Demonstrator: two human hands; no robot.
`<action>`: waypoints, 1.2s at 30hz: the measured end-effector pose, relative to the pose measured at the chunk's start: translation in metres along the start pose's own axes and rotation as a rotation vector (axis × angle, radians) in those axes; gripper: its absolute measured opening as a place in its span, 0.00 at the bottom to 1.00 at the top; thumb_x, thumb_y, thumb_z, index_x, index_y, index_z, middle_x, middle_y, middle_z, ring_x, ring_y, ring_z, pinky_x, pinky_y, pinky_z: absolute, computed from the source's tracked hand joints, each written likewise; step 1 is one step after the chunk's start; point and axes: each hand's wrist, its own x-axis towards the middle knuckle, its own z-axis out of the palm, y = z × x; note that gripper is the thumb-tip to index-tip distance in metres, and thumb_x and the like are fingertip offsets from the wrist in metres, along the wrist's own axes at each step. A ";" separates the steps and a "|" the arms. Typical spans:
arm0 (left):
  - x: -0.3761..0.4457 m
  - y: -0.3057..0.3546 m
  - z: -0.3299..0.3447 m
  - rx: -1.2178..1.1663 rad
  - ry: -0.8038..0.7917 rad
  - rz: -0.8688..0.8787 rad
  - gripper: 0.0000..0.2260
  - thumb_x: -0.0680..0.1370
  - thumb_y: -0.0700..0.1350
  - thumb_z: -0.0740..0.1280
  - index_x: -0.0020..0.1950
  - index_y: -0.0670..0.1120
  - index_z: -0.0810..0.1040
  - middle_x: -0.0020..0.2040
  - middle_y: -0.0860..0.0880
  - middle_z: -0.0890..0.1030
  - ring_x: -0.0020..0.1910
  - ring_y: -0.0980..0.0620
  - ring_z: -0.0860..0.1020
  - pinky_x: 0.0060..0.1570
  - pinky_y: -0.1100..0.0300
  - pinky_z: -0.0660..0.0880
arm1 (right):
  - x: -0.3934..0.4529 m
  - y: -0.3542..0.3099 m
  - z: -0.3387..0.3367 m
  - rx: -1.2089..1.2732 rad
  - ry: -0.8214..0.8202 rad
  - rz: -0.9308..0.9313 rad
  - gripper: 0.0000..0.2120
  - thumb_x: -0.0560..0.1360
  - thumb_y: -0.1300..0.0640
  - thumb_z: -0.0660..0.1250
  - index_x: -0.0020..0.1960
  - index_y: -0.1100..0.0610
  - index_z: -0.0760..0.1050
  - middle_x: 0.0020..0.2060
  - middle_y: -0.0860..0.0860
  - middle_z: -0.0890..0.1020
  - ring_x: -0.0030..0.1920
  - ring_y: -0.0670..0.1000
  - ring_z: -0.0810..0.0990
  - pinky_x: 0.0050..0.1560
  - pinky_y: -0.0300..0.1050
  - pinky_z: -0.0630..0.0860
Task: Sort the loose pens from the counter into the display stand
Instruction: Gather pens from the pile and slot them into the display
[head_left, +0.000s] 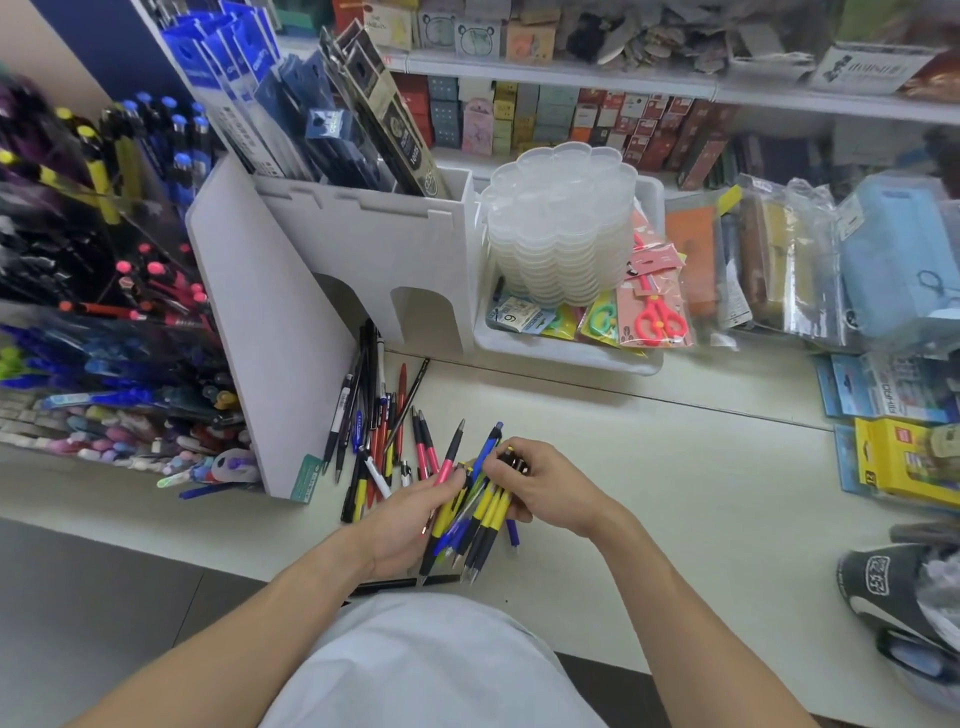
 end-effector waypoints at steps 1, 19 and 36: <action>0.002 -0.002 0.000 -0.023 0.017 -0.001 0.15 0.83 0.48 0.61 0.66 0.43 0.77 0.60 0.42 0.83 0.60 0.47 0.82 0.65 0.51 0.73 | 0.000 0.000 0.002 0.003 0.030 -0.001 0.11 0.84 0.54 0.63 0.54 0.62 0.75 0.34 0.53 0.81 0.30 0.49 0.80 0.33 0.43 0.76; -0.001 -0.011 0.002 0.324 0.005 0.084 0.13 0.83 0.43 0.62 0.66 0.42 0.76 0.62 0.44 0.83 0.65 0.49 0.78 0.70 0.57 0.69 | 0.006 0.006 0.017 -0.194 0.072 -0.098 0.12 0.79 0.50 0.71 0.55 0.58 0.78 0.38 0.50 0.79 0.24 0.42 0.77 0.25 0.35 0.72; -0.003 -0.004 0.016 0.026 0.055 -0.065 0.18 0.82 0.40 0.62 0.39 0.43 0.87 0.42 0.42 0.86 0.39 0.51 0.86 0.35 0.61 0.80 | -0.007 0.021 0.008 0.090 -0.052 -0.138 0.09 0.82 0.56 0.68 0.53 0.63 0.76 0.37 0.51 0.79 0.33 0.47 0.78 0.30 0.41 0.75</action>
